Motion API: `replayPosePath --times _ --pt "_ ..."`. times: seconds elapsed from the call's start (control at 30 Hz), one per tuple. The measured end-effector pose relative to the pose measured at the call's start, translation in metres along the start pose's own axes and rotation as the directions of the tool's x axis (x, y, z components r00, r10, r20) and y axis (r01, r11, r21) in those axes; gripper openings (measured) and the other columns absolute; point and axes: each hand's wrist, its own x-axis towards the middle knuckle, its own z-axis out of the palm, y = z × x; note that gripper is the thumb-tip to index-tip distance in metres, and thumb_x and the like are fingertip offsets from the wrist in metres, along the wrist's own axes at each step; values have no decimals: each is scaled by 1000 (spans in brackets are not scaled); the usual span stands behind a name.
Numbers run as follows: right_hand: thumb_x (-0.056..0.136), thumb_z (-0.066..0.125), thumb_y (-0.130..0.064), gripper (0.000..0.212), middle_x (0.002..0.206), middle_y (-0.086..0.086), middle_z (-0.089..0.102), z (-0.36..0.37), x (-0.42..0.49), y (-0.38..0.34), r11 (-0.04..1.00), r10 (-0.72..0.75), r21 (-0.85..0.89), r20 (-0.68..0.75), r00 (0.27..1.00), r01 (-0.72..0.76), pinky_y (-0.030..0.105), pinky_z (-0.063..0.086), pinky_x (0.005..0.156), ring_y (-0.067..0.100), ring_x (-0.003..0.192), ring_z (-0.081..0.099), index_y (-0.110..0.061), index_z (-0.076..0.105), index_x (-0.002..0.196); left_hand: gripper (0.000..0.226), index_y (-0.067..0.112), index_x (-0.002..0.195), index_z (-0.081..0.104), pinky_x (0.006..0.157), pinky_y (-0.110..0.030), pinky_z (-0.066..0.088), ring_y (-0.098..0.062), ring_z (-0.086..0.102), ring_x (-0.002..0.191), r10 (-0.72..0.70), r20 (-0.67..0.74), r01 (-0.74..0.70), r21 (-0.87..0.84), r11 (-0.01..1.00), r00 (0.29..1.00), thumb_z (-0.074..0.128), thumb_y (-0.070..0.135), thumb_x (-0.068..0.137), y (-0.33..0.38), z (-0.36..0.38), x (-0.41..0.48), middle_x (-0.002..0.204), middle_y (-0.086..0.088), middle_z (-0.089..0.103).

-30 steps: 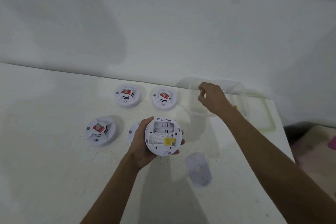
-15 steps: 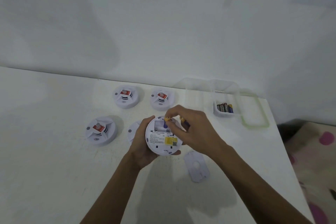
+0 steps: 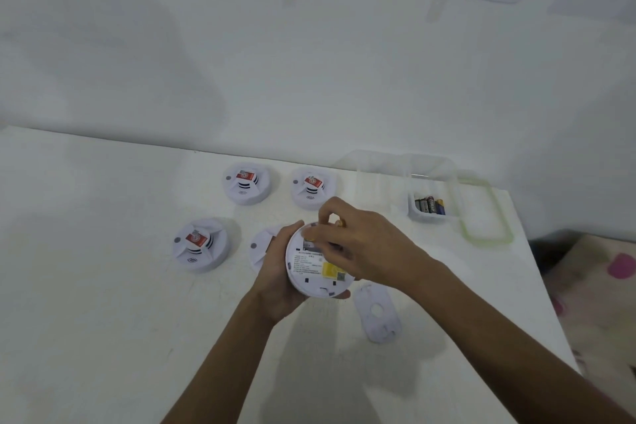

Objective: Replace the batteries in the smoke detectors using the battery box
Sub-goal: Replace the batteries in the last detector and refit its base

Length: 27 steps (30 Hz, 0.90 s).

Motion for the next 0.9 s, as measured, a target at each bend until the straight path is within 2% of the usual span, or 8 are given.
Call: replayPosePath --times 0.1,0.27,0.4,0.53,0.6,0.7,0.83,0.9 --pt "92 57 -24 19 103 5 56 -3 -1 1 1000 -12 3 10 1000 12 23 40 46 11 55 43 -19 69 106 40 18 100 69 90 -61 44 -38 63 92 86 -55 -81 87 993 995 47 48 86 -2 2 -4 106 -21 65" --pt "92 49 -25 27 107 6 54 -9 0 3 999 -38 -34 57 998 39 22 37 48 10 58 39 -19 68 111 52 34 75 78 72 -30 58 -14 71 75 175 115 -196 206 959 978 84 64 33 7 11 -5 82 4 76" --pt "89 40 -20 38 112 7 50 -17 -2 -3 998 29 63 20 999 -31 21 44 56 12 69 46 -20 60 122 22 28 75 78 61 -29 58 -18 72 71 190 57 -196 148 969 980 67 47 72 12 16 -8 81 -2 76" --pt "92 40 -3 43 123 2 44 -23 -3 -9 956 221 197 -6 975 -216 5 45 62 2 87 46 -14 41 133 48 27 75 79 61 -23 57 -15 72 71 248 28 -249 149 957 968 89 53 37 9 12 -3 79 0 76" --pt "94 43 -2 46 122 -5 44 -23 -4 -12 899 320 324 -25 947 -295 3 43 59 -1 85 48 -18 35 137 33 26 73 79 59 -27 58 -19 72 69 171 58 -177 102 979 983 83 48 49 10 16 -7 79 -3 76" --pt "95 53 -13 37 120 -21 52 -17 -6 -15 809 433 491 -126 892 -323 11 50 83 2 97 58 -19 41 130 33 26 77 79 62 -33 59 -22 73 72 69 112 -73 40 996 991 71 48 55 8 16 -9 84 -4 76" --pt "87 67 -24 24 101 -15 64 -4 -11 -20 698 573 610 -159 804 -376 4 50 71 -9 83 63 -27 55 107 41 25 84 78 67 -38 60 -24 72 77 119 105 -123 32 992 987 82 49 51 7 10 -6 89 -6 75" --pt "85 69 -25 18 96 -12 65 5 -14 -24 670 615 655 -226 756 -349 11 54 70 -6 84 65 -26 60 100 54 23 92 77 77 -48 58 -28 71 83 86 89 -89 38 995 992 85 53 48 6 6 -4 97 -11 73"
